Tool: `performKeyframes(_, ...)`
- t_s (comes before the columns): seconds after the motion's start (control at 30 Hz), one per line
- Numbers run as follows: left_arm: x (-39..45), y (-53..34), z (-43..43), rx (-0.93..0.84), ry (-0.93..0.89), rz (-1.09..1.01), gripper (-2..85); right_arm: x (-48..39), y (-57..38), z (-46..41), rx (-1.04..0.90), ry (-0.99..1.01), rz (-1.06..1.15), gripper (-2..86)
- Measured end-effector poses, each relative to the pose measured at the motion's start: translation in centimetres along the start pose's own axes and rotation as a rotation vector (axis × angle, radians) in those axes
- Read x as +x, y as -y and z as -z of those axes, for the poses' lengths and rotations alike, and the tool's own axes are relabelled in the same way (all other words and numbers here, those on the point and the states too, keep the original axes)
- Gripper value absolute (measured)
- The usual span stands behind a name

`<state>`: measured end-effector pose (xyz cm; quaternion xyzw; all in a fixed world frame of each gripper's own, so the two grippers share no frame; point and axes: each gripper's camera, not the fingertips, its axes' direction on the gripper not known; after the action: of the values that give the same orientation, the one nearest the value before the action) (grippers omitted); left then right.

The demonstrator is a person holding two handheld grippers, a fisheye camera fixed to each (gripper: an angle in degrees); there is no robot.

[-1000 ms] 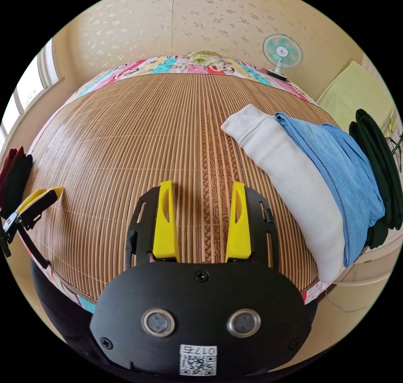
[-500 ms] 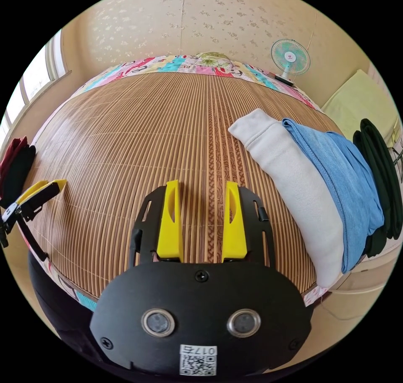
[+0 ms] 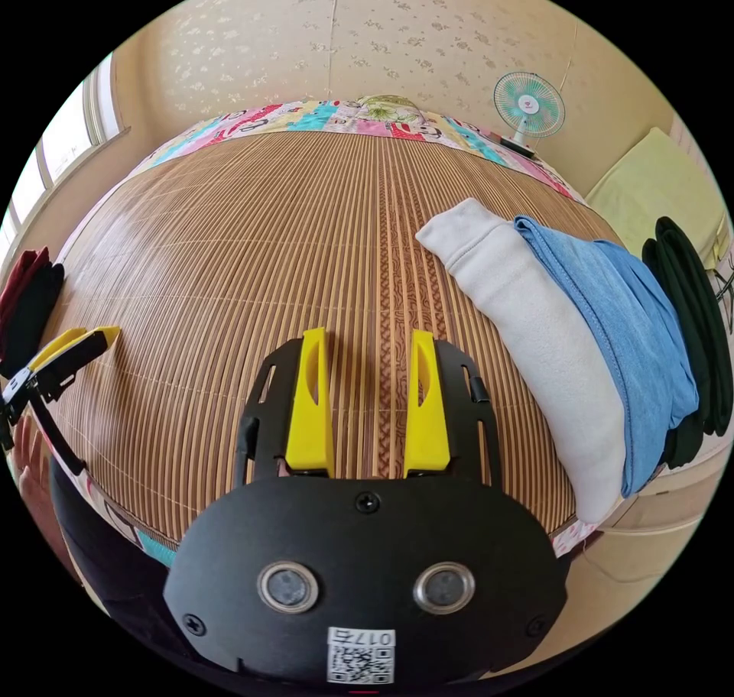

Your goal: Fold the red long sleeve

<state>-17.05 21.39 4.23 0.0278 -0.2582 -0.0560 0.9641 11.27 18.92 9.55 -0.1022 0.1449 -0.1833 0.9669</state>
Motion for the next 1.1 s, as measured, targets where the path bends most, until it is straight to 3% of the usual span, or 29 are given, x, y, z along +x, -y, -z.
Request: performKeyframes(1.1, -1.2, 3.7, -1.5, -0.002, 0.001, 0.003, 22.2, -2.5, 2.6, 0.4, 0.005, 0.005, -0.005, 14.8)
